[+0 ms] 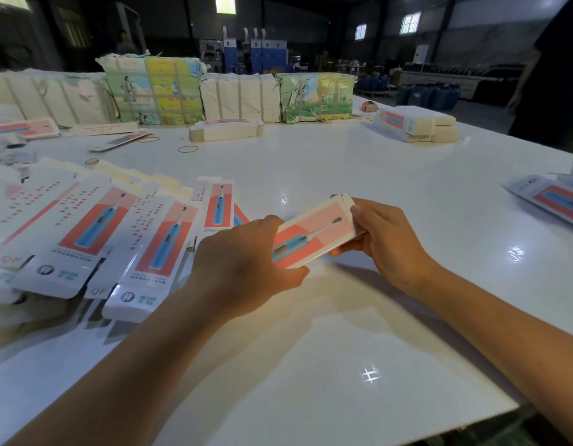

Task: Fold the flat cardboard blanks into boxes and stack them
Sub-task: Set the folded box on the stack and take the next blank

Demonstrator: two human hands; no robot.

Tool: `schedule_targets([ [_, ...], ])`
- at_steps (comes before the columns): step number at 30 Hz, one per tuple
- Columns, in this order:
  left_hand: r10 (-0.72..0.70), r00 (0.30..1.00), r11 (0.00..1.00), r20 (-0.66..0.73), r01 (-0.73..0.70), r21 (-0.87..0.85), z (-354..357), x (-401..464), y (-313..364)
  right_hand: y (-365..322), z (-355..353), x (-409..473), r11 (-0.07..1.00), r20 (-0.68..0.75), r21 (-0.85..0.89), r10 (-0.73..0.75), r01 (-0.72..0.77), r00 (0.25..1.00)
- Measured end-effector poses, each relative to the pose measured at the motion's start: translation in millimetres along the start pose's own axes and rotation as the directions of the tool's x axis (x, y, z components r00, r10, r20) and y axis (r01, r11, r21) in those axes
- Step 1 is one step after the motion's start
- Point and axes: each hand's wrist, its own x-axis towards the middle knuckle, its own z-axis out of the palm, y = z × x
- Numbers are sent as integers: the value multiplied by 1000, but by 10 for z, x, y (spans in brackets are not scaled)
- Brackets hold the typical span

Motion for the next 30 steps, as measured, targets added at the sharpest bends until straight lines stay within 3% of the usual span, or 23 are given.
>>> schedule_targets([
  [4, 25, 1000, 997, -16, -24, 69, 2, -11, 13, -26, -10, -22, 998, -31, -59, 3, -5, 1000],
  [8, 31, 999, 994, -35, -27, 105, 15, -14, 49, -32, 13, -82, 975, -59, -209, -93, 79, 994],
  [11, 37, 998, 998, -54, -34, 56, 17, -16, 53, -48, 88, -160, 886, -30, -434, -192, 160, 981],
  [14, 42, 996, 998, -73, -39, 44, 23, -18, 59, -42, 159, -196, 774, 17, -615, -176, 149, 984],
  [20, -47, 995, 999, -90, 46, -17, 3, 24, -21, -100, 100, -133, 974, 72, -226, -9, 25, 997],
  [26, -23, 998, 997, -53, 19, -69, -41, 39, -46, -65, 107, -159, 853, 243, -478, -98, 208, 965],
  [30, 24, 999, 999, 24, -25, 36, -183, 11, -89, -72, 54, -140, 710, 336, -559, -278, 428, 900],
])
